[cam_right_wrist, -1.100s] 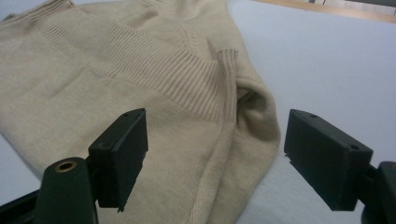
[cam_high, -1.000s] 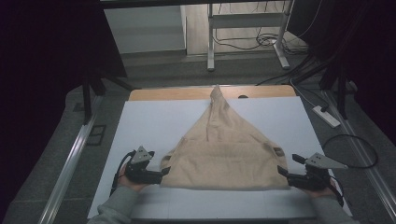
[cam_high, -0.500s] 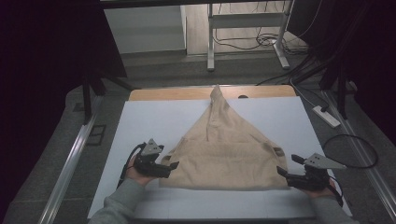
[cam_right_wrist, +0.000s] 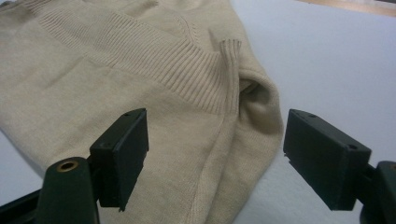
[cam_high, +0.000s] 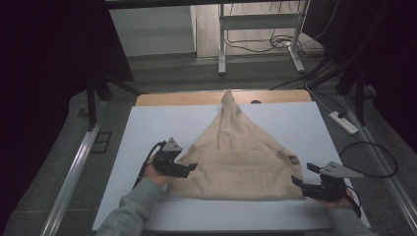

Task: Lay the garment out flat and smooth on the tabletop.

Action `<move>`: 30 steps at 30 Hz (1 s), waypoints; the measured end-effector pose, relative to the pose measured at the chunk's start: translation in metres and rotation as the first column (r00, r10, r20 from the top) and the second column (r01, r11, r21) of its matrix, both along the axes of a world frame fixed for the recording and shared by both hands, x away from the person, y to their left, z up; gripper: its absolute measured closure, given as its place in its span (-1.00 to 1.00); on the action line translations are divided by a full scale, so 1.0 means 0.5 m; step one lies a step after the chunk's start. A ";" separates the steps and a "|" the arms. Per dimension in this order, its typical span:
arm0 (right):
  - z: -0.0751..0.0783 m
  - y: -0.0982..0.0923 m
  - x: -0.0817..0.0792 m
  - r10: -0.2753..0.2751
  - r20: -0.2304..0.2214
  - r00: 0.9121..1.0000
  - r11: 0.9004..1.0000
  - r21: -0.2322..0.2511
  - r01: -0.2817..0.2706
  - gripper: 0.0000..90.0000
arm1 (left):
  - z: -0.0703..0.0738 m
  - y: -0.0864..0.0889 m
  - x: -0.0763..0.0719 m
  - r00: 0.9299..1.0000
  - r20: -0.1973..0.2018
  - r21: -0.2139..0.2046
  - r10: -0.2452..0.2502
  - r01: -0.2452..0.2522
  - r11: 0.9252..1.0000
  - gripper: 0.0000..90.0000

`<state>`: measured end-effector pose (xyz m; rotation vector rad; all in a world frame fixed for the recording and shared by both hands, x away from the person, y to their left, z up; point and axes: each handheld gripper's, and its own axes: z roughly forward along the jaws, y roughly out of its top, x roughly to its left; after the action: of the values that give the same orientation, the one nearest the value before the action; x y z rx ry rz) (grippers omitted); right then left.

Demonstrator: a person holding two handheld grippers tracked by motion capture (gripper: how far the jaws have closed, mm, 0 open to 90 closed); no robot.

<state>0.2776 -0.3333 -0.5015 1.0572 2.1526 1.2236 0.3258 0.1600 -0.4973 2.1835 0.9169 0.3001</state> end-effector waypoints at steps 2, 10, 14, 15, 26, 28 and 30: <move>0.000 0.000 0.000 0.000 0.000 1.000 1.000 -0.001 0.000 -0.50 | -0.002 -0.001 0.004 1.000 -0.007 0.004 -0.002 0.002 1.000 -0.67; -0.002 -0.001 0.001 -0.003 -0.002 1.000 1.000 -0.006 0.003 -0.50 | -0.013 0.007 0.026 0.999 -0.038 0.027 0.021 -0.020 0.999 -0.65; -0.003 -0.001 0.002 -0.006 -0.006 1.000 1.000 -0.009 0.006 -0.50 | -0.020 0.011 0.042 0.998 -0.040 0.022 0.039 -0.038 0.999 -0.59; -0.003 -0.001 0.002 -0.006 -0.006 1.000 1.000 -0.010 0.006 -0.50 | -0.022 0.010 0.049 0.998 -0.043 0.023 0.037 -0.036 0.999 -0.56; -0.002 -0.004 0.001 -0.016 0.004 1.000 1.000 -0.010 0.016 -0.49 | -0.033 -0.001 0.085 0.998 -0.043 0.014 0.043 -0.042 0.999 0.39; -0.001 -0.005 0.001 -0.017 0.008 1.000 1.000 -0.008 0.017 -0.49 | -0.032 0.001 0.084 0.999 -0.045 0.011 0.030 -0.030 0.999 0.62; 0.000 -0.005 0.000 -0.020 0.012 1.000 1.000 -0.011 0.020 -0.49 | -0.028 0.006 0.082 0.999 -0.051 -0.012 0.014 -0.015 1.000 0.78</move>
<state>0.2778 -0.3359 -0.5015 1.0615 2.1320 1.2050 0.3669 0.1629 -0.5115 2.1828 0.9600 0.2464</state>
